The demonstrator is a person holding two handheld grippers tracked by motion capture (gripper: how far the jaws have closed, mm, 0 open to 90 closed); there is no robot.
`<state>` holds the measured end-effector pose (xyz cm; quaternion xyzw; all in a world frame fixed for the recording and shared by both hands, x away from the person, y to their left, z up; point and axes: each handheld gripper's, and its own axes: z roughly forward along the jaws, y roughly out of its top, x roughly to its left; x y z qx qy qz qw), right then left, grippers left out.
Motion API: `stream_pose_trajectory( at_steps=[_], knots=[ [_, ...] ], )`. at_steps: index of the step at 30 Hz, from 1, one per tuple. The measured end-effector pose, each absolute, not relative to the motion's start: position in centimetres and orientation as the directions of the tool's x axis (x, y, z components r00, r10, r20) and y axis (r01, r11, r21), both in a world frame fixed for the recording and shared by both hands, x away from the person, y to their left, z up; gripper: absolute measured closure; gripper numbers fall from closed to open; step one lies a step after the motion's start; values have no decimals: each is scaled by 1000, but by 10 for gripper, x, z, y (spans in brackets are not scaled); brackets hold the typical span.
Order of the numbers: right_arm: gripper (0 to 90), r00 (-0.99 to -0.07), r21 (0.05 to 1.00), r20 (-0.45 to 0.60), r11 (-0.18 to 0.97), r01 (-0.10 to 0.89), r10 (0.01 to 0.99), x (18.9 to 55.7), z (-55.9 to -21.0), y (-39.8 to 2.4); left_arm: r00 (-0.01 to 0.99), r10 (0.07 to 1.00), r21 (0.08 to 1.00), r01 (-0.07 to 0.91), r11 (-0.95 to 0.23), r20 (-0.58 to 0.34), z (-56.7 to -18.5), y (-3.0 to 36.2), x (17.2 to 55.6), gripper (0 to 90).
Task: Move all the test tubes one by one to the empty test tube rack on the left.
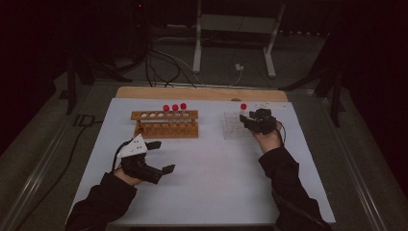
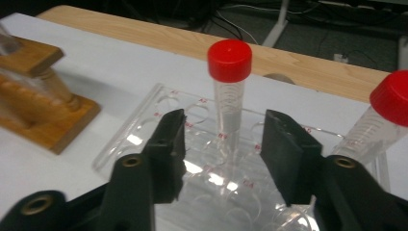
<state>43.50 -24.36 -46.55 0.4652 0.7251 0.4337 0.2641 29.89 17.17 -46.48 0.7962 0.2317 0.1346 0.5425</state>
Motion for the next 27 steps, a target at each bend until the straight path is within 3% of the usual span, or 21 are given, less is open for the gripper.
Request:
stream_pose_trajectory(
  at_steps=[15,27],
  knots=[
    [739,-411,851,-12,225,474,912,457,-472,-234,859,511,923,224,-313,-36,-467,171,299,20],
    [754,-411,854,-36,241,461,911,454,-462,-233,858,512,923,228,-311,-40,-467,171,300,20]
  ],
)
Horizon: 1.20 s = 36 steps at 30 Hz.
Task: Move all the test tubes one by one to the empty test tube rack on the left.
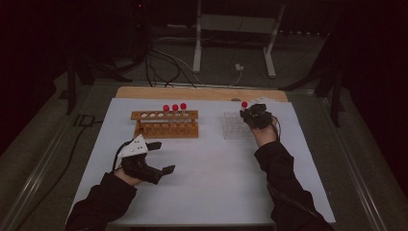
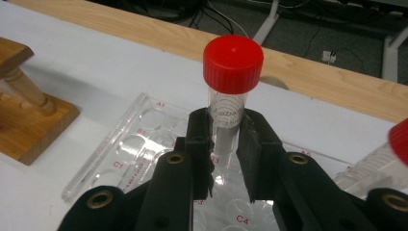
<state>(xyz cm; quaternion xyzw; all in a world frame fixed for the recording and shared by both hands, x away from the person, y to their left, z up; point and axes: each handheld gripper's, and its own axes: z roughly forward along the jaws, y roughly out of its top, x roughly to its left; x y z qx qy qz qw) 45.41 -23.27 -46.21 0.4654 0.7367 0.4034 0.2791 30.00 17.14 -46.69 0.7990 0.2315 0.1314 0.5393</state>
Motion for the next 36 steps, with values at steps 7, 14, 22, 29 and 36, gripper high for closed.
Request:
stream_pose_trajectory(
  at_steps=[7,14,22,29,36],
  knots=[
    [754,-421,865,-56,255,432,905,446,-449,-235,859,511,924,230,-305,-45,-466,172,300,20],
    [754,-423,880,-89,270,390,902,436,-431,-236,860,509,923,233,-306,-48,-465,171,300,20],
    [754,-450,894,-104,281,348,887,421,-411,-236,866,498,923,230,-309,-49,-462,169,300,20],
    [754,-517,895,-112,313,319,849,400,-406,-226,871,487,920,233,-315,-54,-458,166,299,20],
    [754,-589,890,-118,348,295,800,376,-408,-213,876,479,923,228,-310,-56,-453,164,299,20]
  ],
)
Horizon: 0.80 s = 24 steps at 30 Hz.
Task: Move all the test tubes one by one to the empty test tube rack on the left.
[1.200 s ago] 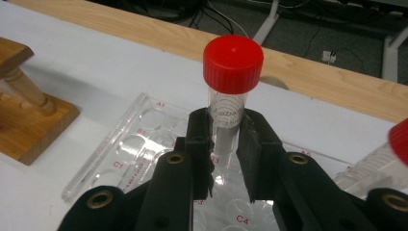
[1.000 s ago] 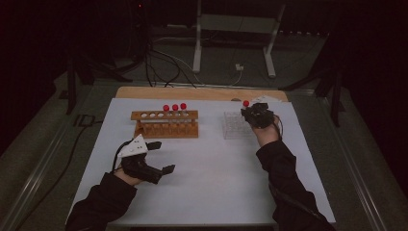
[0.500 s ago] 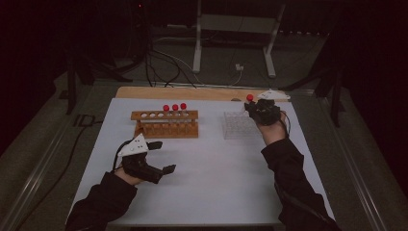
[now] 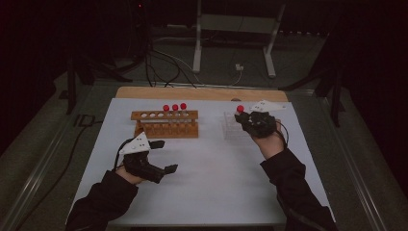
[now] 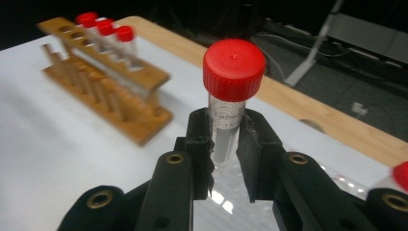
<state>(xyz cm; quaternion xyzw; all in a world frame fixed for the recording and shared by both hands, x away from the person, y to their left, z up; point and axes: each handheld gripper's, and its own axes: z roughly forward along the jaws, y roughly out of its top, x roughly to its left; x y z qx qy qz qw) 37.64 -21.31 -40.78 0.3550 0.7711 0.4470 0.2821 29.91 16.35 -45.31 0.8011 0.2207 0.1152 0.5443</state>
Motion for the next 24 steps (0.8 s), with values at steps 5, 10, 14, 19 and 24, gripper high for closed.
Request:
stream_pose_trajectory(
  at_steps=[5,10,14,19,24],
  knots=[
    [754,-633,882,-120,375,285,764,361,-416,-203,882,468,925,220,-308,-54,-450,160,300,20],
    [754,-681,867,-128,415,277,721,345,-428,-190,890,452,928,213,-306,-55,-447,154,299,20],
    [754,-718,853,-130,446,270,684,333,-438,-179,900,434,926,190,-325,-32,-443,147,296,20],
    [754,-761,838,-121,477,266,637,320,-450,-165,911,411,925,172,-339,-18,-438,134,297,22],
    [754,-791,830,-110,494,260,601,311,-459,-154,922,387,922,146,-359,4,-434,120,299,31]
  ],
)
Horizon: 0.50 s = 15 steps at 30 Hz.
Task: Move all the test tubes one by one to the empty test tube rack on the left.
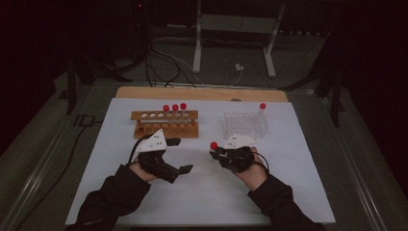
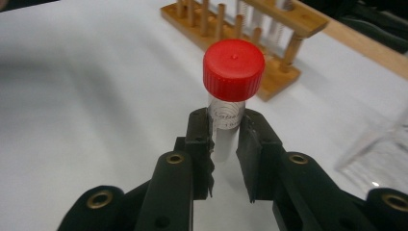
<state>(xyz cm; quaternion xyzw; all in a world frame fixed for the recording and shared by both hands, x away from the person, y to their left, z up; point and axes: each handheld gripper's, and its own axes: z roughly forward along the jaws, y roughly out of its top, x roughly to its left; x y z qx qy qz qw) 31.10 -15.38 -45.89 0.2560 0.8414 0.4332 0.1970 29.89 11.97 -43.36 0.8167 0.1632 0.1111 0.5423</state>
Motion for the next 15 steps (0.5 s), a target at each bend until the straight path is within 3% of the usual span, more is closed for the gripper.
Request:
stream_pose_trajectory(
  at_steps=[6,15],
  knots=[
    [753,-811,829,-80,491,269,580,306,-463,-150,922,387,921,123,-370,32,-431,100,303,66],
    [754,-820,829,-73,492,266,567,302,-464,-148,921,383,914,99,-394,65,-433,80,313,238]
  ],
)
